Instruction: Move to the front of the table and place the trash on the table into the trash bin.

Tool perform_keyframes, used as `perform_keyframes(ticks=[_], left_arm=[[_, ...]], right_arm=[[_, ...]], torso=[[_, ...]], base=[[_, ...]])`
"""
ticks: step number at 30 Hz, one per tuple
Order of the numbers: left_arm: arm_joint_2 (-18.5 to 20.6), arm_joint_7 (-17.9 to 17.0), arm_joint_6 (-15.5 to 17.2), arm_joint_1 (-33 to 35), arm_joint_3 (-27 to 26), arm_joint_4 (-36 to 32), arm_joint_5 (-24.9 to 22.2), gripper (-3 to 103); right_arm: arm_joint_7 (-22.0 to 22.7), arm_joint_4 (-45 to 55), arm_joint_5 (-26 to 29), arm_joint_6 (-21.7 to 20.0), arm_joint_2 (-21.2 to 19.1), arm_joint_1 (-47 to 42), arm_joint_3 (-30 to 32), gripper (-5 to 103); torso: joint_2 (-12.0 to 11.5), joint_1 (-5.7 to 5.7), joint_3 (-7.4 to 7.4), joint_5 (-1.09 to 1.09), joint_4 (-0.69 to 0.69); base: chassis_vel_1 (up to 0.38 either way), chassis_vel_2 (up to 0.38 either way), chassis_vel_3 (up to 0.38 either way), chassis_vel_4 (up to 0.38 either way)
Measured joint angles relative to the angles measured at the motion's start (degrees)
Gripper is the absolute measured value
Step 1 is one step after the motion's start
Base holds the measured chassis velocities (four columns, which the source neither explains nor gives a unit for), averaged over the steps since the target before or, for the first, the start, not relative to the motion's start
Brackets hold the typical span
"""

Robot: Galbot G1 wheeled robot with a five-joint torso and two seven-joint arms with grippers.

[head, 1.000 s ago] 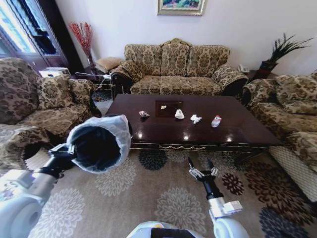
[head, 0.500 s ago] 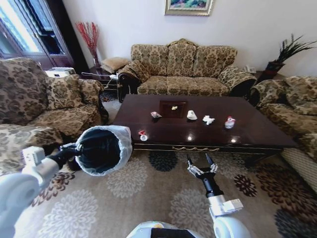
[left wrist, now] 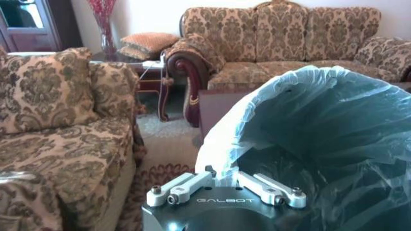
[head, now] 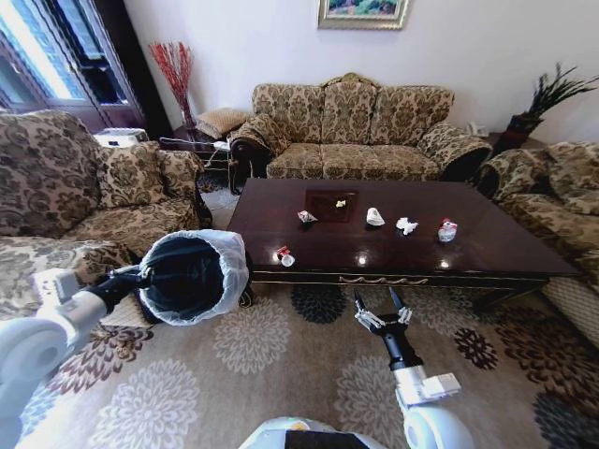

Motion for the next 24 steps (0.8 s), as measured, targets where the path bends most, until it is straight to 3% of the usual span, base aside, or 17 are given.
perform_keyframes(ticks=[24], left_arm=[[-0.18,0.15,-0.26,0.04,0.04,0.0,0.28,0]], right_arm=[[0.05,-0.09,0.08,-0.01,0.02,-0.01,0.0,100]], torso=[[0.0,0.0,0.0,0.0,-0.01]], base=[[0.02,0.017,-0.012,-0.013]])
